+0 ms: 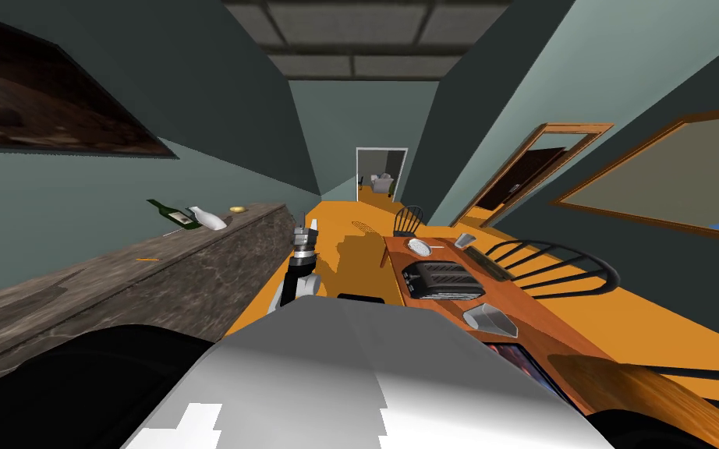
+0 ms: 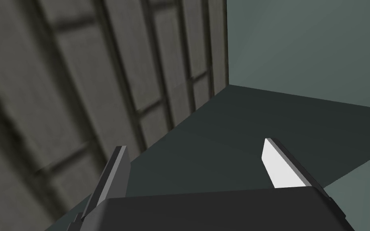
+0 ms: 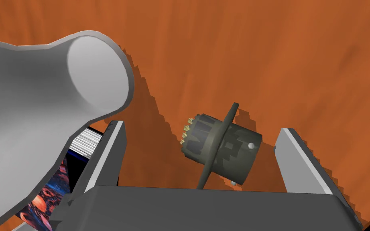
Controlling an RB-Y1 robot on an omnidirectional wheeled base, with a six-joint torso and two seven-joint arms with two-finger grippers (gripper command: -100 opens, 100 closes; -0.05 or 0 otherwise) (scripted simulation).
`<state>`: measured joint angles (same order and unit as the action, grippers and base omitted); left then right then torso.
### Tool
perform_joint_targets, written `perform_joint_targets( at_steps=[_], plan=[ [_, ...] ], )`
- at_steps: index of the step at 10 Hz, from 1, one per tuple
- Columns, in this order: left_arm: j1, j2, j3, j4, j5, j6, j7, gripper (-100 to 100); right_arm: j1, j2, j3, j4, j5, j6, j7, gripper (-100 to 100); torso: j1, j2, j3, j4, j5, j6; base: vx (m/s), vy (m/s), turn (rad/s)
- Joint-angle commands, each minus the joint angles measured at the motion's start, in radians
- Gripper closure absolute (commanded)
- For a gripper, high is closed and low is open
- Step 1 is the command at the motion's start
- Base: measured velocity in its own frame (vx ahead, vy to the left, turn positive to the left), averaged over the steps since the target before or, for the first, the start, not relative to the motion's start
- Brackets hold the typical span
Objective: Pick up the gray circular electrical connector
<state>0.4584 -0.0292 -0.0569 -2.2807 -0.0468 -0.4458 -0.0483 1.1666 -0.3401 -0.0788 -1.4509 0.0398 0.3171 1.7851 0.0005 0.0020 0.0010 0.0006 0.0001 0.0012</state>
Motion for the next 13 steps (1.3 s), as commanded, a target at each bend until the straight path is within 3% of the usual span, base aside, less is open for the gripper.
perform_joint_targets(
  at_steps=[1,3,4,5,9,10,11,13],
  plan=[
    [0.000,0.000,0.000,0.000,0.000,0.000,0.000,0,-0.022,0.000,0.003,0.030,0.011,-0.005,-0.016,-100,0.000,0.000,0.000,0.000,0.000,0.000,-0.042,-0.011,0.037],
    [0.000,0.000,0.000,0.000,0.000,0.000,0.000,0,-0.060,0.001,0.008,0.072,0.029,-0.008,-0.041,-100,0.000,0.001,0.000,0.000,0.000,0.000,-0.040,-0.006,0.043],
    [0.000,0.000,0.000,0.000,0.000,0.000,0.000,0,-0.048,0.000,0.007,0.063,0.022,-0.012,-0.032,-100,-0.001,0.001,0.001,0.001,-0.001,0.000,-0.014,-0.001,0.008],
    [0.000,0.000,0.000,0.000,0.000,0.000,0.000,0,-0.049,0.000,0.007,0.065,0.023,-0.013,-0.035,100,-0.003,0.001,0.001,0.001,-0.002,0.000,-0.001,0.005,-0.008],
    [0.000,0.000,0.000,0.000,0.000,0.000,0.000,0,-0.049,0.001,0.007,0.065,0.023,-0.013,-0.035,100,-0.004,0.000,0.001,0.001,-0.002,0.000,0.000,0.000,0.000],
    [0.000,0.000,0.000,0.000,0.000,0.000,0.000,0,-0.049,0.000,0.007,0.065,0.023,-0.013,-0.035,0,-0.004,0.000,0.001,0.001,-0.002,0.000,0.000,0.000,0.000],
    [0.000,0.000,0.000,0.000,0.000,0.000,0.000,0,-0.022,0.000,0.003,0.030,0.011,-0.005,-0.016,100,-0.004,0.000,0.001,0.001,-0.002,0.000,0.032,-0.001,-0.058],
    [0.000,0.000,0.000,0.000,0.000,0.000,0.000,0,0.006,0.000,-0.001,-0.002,-0.003,-0.004,0.002,100,-0.003,-0.002,-0.001,0.000,-0.002,0.000,0.045,0.011,-0.045]
  ],
)
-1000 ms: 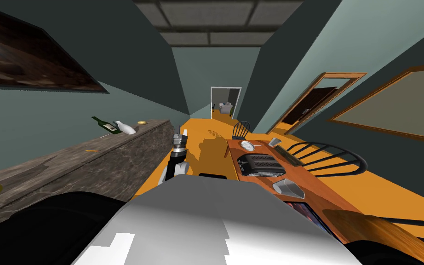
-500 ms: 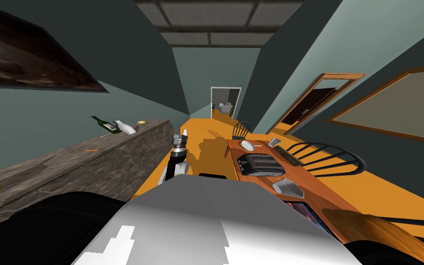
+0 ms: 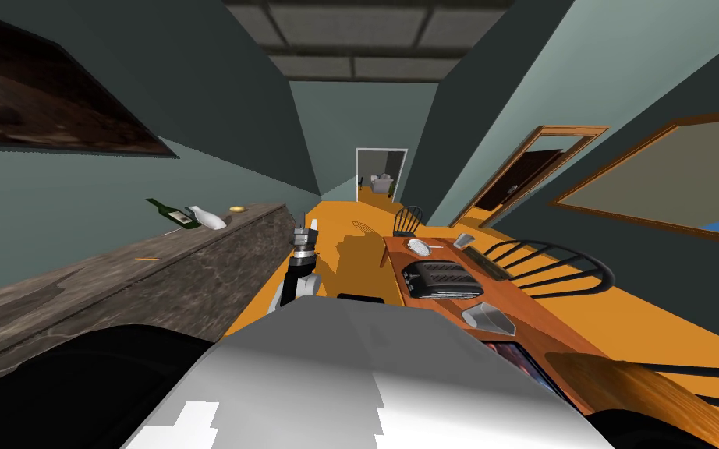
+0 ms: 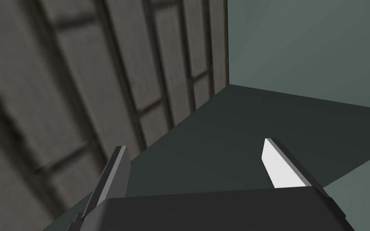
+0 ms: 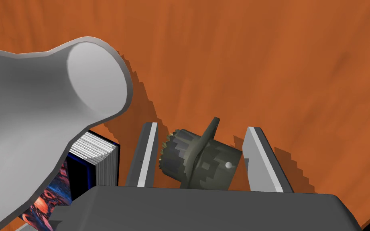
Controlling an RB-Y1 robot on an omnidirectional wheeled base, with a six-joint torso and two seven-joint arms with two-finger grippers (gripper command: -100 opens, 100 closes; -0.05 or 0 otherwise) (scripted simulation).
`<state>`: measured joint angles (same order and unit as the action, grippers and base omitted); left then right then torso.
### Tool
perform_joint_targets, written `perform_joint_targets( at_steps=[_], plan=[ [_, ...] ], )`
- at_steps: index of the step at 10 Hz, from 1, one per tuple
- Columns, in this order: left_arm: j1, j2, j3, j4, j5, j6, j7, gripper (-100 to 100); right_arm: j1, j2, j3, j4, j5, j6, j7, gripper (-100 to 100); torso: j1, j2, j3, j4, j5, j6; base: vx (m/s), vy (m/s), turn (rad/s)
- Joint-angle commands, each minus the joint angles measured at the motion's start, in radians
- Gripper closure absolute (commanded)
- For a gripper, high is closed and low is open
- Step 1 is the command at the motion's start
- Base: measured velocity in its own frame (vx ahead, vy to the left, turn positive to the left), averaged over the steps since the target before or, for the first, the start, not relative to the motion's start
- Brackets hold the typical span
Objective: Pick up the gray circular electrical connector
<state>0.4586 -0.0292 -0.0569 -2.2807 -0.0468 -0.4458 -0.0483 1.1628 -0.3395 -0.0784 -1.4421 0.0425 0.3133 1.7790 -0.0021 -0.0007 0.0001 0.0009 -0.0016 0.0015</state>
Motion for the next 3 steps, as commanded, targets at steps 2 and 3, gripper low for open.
perform_joint_targets(
  at_steps=[2,3],
  plan=[
    [0.000,0.000,0.000,0.000,0.000,0.000,0.000,0,0.018,0.002,-0.003,-0.019,-0.007,0.000,0.012,100,0.000,0.000,0.000,0.000,0.000,0.000,0.029,0.003,-0.029],
    [0.000,0.000,0.000,0.000,0.000,0.000,0.000,0,0.020,0.002,-0.003,-0.021,-0.008,0.000,0.014,0,-0.001,0.001,0.001,0.000,0.000,-0.001,0.000,0.000,0.000]
  ],
)
